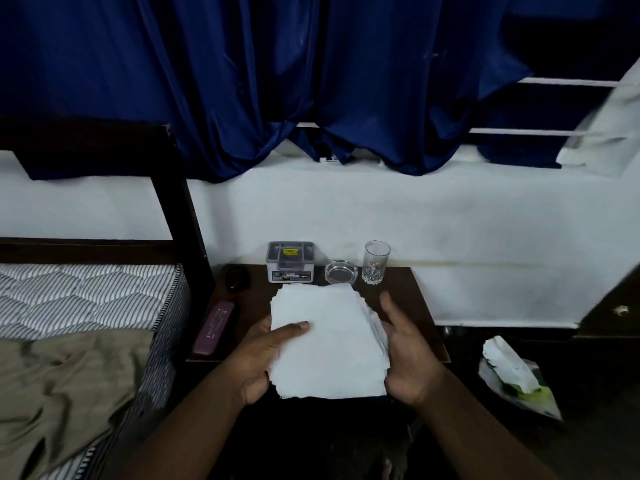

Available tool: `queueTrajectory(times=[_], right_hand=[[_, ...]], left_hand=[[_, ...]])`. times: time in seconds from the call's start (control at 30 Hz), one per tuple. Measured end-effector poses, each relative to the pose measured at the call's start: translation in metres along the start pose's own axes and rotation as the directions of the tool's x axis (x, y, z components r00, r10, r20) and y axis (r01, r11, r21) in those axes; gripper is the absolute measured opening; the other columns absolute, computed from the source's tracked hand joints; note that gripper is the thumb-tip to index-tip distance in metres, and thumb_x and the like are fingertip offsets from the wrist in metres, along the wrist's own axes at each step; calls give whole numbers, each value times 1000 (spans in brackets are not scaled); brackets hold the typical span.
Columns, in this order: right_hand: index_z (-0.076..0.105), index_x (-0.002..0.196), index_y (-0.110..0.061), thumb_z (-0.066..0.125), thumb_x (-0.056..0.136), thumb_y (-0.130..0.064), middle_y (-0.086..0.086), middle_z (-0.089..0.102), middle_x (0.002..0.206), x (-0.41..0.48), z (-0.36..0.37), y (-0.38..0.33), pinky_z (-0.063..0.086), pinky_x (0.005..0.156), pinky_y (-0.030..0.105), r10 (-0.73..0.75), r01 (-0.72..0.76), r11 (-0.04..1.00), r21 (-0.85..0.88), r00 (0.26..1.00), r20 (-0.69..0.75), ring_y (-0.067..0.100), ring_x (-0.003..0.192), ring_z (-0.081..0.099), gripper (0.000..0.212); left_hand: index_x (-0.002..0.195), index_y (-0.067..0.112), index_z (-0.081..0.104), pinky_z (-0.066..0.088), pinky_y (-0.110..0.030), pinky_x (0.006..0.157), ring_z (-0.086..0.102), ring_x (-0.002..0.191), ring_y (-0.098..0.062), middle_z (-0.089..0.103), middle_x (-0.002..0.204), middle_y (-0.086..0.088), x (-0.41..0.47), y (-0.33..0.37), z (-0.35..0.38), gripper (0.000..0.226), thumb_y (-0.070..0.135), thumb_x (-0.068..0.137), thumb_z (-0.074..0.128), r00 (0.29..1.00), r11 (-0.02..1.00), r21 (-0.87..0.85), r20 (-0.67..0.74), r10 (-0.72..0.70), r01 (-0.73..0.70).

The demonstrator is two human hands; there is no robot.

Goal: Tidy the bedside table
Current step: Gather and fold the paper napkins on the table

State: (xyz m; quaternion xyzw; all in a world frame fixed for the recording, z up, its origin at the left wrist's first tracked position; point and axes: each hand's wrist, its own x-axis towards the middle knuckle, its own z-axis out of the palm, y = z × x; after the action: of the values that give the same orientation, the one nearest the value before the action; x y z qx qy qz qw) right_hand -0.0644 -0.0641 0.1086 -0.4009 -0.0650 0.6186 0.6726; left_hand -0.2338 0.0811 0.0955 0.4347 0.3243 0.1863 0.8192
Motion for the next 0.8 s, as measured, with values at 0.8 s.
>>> queueTrajectory(times=[0.8], right_hand=[[75, 107, 2, 68, 76, 9, 25, 74, 112, -1, 3, -11, 60, 89, 44, -139, 125, 863, -490, 990, 7, 38, 100, 74, 33]], left_hand=[[120, -7, 68, 63, -42, 80, 74, 96, -36, 73, 117, -29, -8, -5, -13, 38, -16, 84, 61, 1000, 999, 30, -7, -15, 15]])
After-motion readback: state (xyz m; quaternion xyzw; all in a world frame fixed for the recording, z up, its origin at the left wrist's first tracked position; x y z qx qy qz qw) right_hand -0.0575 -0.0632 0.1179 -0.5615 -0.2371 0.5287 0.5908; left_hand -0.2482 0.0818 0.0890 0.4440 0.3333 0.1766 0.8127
